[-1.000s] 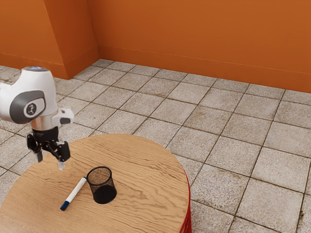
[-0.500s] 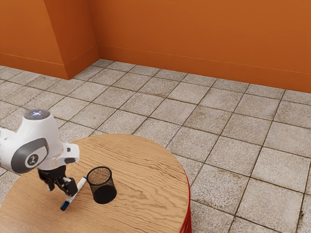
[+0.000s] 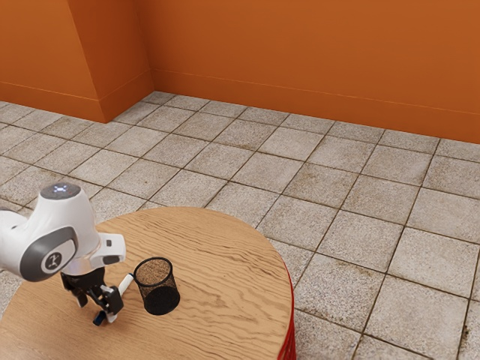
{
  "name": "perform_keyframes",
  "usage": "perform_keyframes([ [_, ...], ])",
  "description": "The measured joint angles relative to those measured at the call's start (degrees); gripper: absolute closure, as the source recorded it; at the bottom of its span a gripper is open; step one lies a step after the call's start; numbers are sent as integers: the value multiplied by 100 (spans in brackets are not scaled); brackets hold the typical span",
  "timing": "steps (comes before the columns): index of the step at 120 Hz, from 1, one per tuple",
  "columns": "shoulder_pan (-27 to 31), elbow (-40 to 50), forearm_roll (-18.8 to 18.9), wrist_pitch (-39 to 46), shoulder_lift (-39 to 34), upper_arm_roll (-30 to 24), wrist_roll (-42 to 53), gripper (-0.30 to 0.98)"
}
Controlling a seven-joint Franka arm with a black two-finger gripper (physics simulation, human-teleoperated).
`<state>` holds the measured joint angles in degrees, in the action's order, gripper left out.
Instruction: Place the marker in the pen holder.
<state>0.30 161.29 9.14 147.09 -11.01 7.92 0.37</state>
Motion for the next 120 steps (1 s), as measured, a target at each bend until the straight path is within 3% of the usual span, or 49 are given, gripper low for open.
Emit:
perform_keyframes([
  [49, -1, 0, -2, 67, 42, 0, -82, 38],
  [120, 0, -9, -1, 170, 199, -1, -136, 61],
])
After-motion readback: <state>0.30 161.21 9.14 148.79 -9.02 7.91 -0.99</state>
